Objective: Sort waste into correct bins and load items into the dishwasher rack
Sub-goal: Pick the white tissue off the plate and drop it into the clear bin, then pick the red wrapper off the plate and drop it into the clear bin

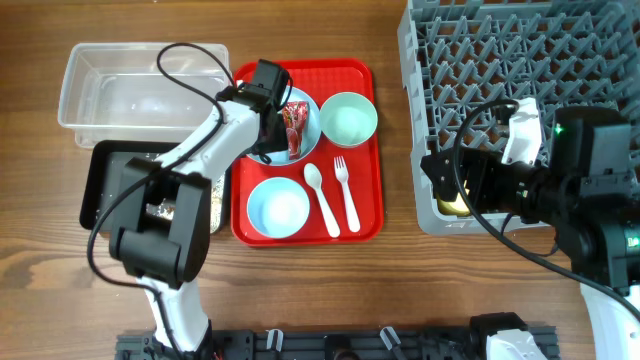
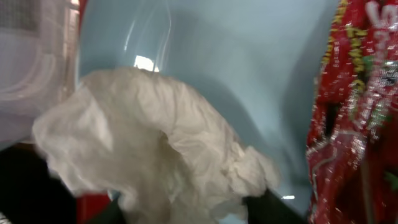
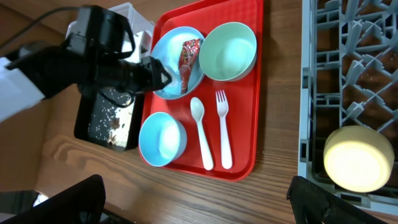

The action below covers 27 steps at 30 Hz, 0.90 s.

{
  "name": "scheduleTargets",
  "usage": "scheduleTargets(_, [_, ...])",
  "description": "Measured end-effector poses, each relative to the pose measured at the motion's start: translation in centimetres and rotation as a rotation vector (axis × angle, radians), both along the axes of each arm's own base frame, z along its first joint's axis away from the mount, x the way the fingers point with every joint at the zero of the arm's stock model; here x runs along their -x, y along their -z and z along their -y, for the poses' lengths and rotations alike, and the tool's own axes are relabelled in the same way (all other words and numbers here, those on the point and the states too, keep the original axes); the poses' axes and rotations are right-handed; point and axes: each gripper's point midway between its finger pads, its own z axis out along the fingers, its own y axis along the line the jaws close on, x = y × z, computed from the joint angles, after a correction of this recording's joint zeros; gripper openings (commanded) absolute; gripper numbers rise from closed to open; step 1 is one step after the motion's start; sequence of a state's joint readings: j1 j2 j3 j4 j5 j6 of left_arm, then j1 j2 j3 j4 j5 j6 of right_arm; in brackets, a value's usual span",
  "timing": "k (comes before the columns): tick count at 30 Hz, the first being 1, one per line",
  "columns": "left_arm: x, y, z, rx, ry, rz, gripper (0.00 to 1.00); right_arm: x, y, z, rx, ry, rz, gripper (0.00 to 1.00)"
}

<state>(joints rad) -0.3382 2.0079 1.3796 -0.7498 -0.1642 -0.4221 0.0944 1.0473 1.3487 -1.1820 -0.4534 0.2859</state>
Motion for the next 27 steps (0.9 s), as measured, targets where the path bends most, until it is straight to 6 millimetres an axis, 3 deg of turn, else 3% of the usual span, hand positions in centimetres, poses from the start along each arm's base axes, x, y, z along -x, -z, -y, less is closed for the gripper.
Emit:
scheduleTargets(3, [0.3, 0.6, 0.0, -0.006, 0.008, -0.019, 0.04, 0.0, 0.0, 0.0, 0.000, 0.000, 0.000, 0.96])
scheduleTargets(7, [0.9, -1.2, -0.1, -0.010, 0.009, -0.053, 0.04, 0.0, 0.0, 0.0, 0.000, -0.001, 0.001, 0.96])
scheduleTargets(9, [0.2, -4.0, 0.1, 0.003, 0.012, -0.017, 0.04, 0.0, 0.0, 0.0, 0.000, -0.001, 0.001, 0.96])
scheduleTargets(11, [-1.2, -7.9, 0.6, 0.034, 0.023, 0.072, 0.04, 0.0, 0.0, 0.0, 0.000, -0.001, 0.001, 0.96])
scheduleTargets(14, [-2.9, -15.3, 0.5, 0.091, 0.017, 0.260, 0.04, 0.0, 0.0, 0.0, 0.000, -0.001, 0.000, 0.96])
scheduleTargets(15, [-3.2, -17.7, -0.1, 0.101, 0.004, 0.324, 0.04, 0.0, 0.0, 0.0, 0.000, -0.001, 0.000, 0.96])
scheduleTargets(18, [-3.8, -21.7, -3.0, 0.082, -0.060, 0.437, 0.04, 0.0, 0.0, 0.0, 0.000, -0.001, 0.000, 0.96])
scheduleTargets(19, [-4.1, -22.4, -4.6, 0.065, -0.097, 0.460, 0.14, 0.0, 0.0, 0.0, 0.000, -0.001, 0.000, 0.96])
scheduleTargets(20, [-4.3, -22.5, -5.8, 0.051, -0.123, 0.467, 0.42, 0.0, 0.0, 0.0, 0.000, -0.001, 0.000, 0.96])
scheduleTargets(21, [-4.6, -22.1, -7.1, 0.031, -0.146, 0.460, 0.49, 0.0, 0.0, 0.0, 0.000, -0.001, 0.000, 0.96])
scheduleTargets(24, [-6.1, -19.8, -9.7, 0.004, -0.206, 0.431, 0.64, 0.0, 0.0, 0.0, 0.000, -0.001, 0.000, 0.96])
scheduleTargets(27, [-6.8, -17.4, -10.8, 0.001, -0.227, 0.386, 0.67, 0.0, 0.0, 0.0, 0.001, -0.001, -0.001, 0.96])
